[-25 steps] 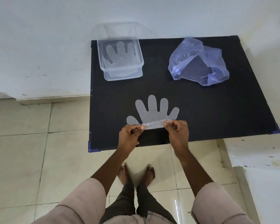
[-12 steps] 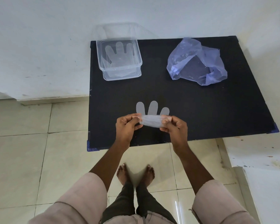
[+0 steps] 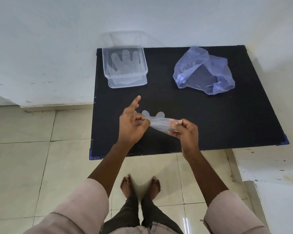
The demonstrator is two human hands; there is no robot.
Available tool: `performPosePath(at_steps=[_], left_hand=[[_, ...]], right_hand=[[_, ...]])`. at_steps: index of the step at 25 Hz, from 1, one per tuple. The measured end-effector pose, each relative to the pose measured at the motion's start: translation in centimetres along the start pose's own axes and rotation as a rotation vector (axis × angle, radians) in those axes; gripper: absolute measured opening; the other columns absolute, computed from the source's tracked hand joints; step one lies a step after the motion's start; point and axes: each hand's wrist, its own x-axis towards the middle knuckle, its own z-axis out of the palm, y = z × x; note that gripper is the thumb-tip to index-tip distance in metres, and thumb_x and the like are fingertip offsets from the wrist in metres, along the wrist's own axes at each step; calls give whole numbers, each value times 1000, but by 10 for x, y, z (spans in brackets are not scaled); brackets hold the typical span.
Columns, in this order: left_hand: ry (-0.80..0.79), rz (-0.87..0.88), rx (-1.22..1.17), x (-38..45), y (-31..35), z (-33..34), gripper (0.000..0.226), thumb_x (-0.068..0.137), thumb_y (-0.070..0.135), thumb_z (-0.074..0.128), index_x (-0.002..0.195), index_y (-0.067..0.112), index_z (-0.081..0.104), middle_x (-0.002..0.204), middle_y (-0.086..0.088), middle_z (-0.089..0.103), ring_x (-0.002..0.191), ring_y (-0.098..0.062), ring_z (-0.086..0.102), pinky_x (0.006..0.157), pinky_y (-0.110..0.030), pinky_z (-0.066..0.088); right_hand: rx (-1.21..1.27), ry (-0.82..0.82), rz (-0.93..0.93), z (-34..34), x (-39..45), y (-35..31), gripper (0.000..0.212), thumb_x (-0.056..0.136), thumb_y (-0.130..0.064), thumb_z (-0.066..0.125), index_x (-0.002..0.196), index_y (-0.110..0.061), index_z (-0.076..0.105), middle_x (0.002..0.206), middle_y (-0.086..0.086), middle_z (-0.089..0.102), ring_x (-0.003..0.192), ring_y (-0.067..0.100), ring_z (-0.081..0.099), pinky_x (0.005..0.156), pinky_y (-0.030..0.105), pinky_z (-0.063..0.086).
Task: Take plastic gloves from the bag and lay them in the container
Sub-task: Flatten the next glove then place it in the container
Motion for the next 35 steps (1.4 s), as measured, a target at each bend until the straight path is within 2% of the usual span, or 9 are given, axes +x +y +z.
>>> performPosePath(at_steps=[3, 4, 6, 8, 10, 15, 21, 27, 35], left_hand=[[-44, 51, 40, 0, 5, 1, 14, 77, 5, 72, 64, 10, 71, 146, 15, 43, 117, 6, 55, 87, -13, 51], [-53, 17, -10, -1, 6, 2, 14, 78, 2, 70, 64, 6, 71, 145, 10, 48, 115, 6, 57, 83, -14, 53], [-71, -118, -209, -1, 6, 5, 12, 81, -4, 64, 71, -4, 71, 135, -2, 61, 113, -11, 65, 76, -26, 60], [-87, -282, -411, -1, 5, 8, 15, 87, -5, 58, 77, -6, 70, 121, -9, 69, 109, -25, 68, 69, -34, 62], [-98, -379, -483, -2, 5, 9, 19, 91, -3, 55, 76, -3, 67, 110, -12, 72, 105, -28, 69, 69, -34, 62], [-129, -325, -445, -2, 4, 5, 21, 92, 0, 52, 74, -4, 62, 80, -19, 65, 84, -29, 68, 75, -34, 59], [-161, -272, -380, 6, 18, -1, 17, 96, 9, 54, 86, 6, 67, 85, -20, 73, 78, -28, 73, 71, -33, 61], [-183, -287, -353, 24, 40, -10, 22, 95, 20, 59, 95, 1, 71, 86, -17, 76, 78, -28, 74, 72, -35, 60], [-109, -351, -367, 63, 56, -23, 18, 94, 18, 61, 93, 3, 71, 83, -15, 76, 77, -25, 75, 69, -30, 61]], right_hand=[[3, -9, -2, -2, -1, -5, 13, 89, -2, 60, 77, -6, 62, 93, -1, 68, 98, 24, 68, 69, 30, 62], [6, -13, -4, -3, -2, -6, 15, 89, -2, 60, 76, -8, 62, 93, -1, 67, 97, 23, 68, 67, 27, 61], [13, -20, -9, -4, -3, -6, 16, 89, -2, 59, 75, -9, 62, 93, 0, 67, 97, 23, 68, 65, 25, 61], [4, -25, -11, -5, -4, -6, 15, 89, -3, 59, 75, -8, 62, 93, 3, 67, 98, 25, 68, 69, 30, 61], [-1, -32, -7, -5, -4, -6, 13, 90, -3, 59, 77, -6, 61, 91, 3, 67, 97, 27, 68, 72, 34, 61], [14, -79, -27, -7, -2, -10, 16, 92, -2, 53, 83, 10, 55, 86, 24, 67, 85, 32, 70, 77, 38, 61], [-9, -128, -26, -10, -1, -33, 14, 95, -6, 50, 88, 2, 60, 86, 12, 74, 82, 25, 74, 72, 29, 61], [-31, -159, -4, -14, 14, -62, 12, 92, -5, 49, 87, 0, 58, 87, 18, 75, 80, 28, 75, 75, 37, 60], [-90, -225, -61, 4, 41, -101, 16, 93, -5, 44, 85, -7, 57, 90, 16, 75, 82, 25, 75, 71, 29, 58]])
